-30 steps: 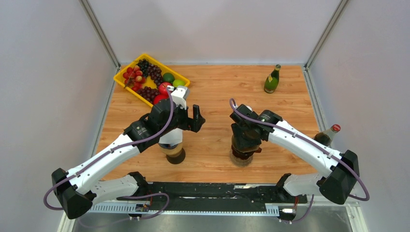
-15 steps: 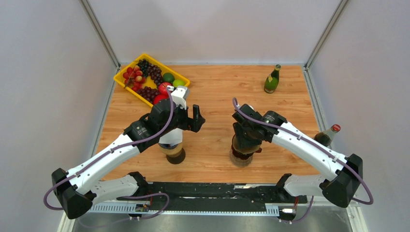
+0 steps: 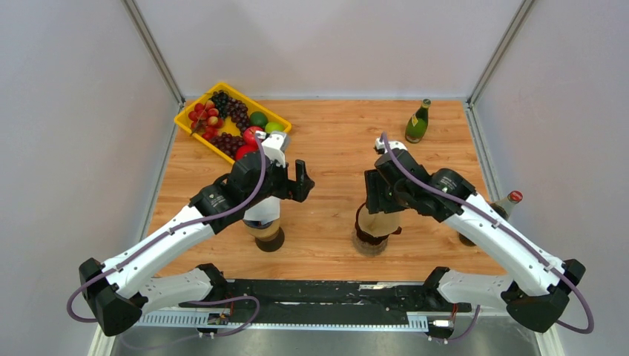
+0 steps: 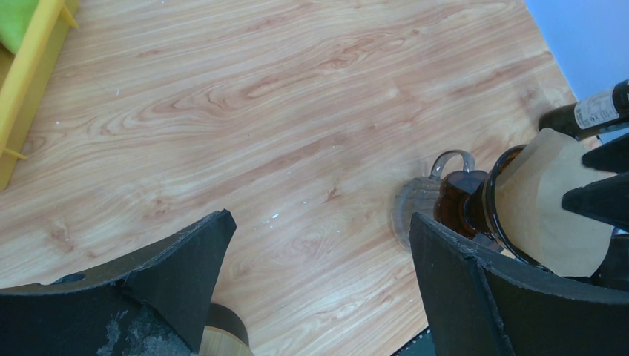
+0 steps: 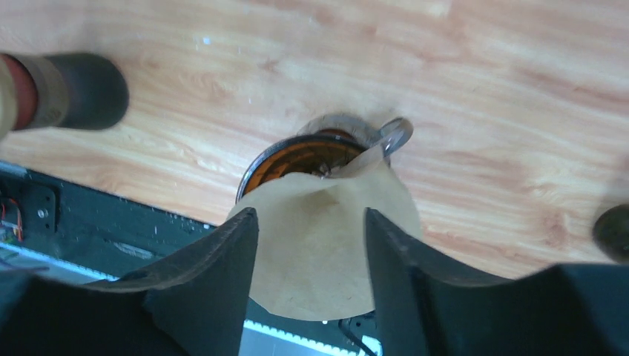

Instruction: Place the coffee filter in the dripper

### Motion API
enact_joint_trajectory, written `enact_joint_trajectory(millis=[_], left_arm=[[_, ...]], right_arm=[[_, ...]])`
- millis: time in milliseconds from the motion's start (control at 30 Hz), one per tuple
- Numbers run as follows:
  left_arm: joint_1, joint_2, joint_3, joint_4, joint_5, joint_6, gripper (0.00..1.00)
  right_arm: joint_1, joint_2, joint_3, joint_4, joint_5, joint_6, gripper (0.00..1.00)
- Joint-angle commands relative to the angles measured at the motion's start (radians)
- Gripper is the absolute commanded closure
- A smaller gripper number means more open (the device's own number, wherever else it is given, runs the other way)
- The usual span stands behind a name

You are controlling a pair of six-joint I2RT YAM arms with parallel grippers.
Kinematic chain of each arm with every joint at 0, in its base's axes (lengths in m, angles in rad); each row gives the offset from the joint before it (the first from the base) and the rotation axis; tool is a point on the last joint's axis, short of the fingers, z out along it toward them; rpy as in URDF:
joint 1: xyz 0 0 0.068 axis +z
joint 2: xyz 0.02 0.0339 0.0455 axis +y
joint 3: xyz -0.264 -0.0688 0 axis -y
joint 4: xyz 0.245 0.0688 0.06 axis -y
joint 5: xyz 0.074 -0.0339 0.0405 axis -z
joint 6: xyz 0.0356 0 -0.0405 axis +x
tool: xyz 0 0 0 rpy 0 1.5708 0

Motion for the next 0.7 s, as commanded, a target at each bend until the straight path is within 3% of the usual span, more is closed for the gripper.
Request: enact_joint_trajectory(millis=[0, 133, 300, 500, 667], left_arm=[[-0.002, -0.008, 0.075, 0.013, -0.052, -0.013, 0.0], [0.011, 0.016, 0.135, -0.009, -0.119, -0.007, 0.0], [0.163, 0.03, 0.167, -0.039, -0.111, -0.07, 0.0], [0.442, -0.016, 0.077, -0.016, -0.092, -0.143, 0.0], [0.653, -0.034, -0.012, 0.013, -0.037, -0.185, 0.0]], right_arm=[[-0.002, -0.021, 0.113, 0.058, 0.158, -0.007, 0.37], [-0.051, -0.037, 0.124, 0.201, 0.216, -0.032, 0.02], [-0.274, -0.085, 0.045, 0.43, 0.21, -0.067, 0.0], [-0.655, -0.04, -0.081, 0.614, -0.04, -0.096, 0.0], [-0.809, -0.015, -0.274, 0.818, -0.065, -0.087, 0.0]])
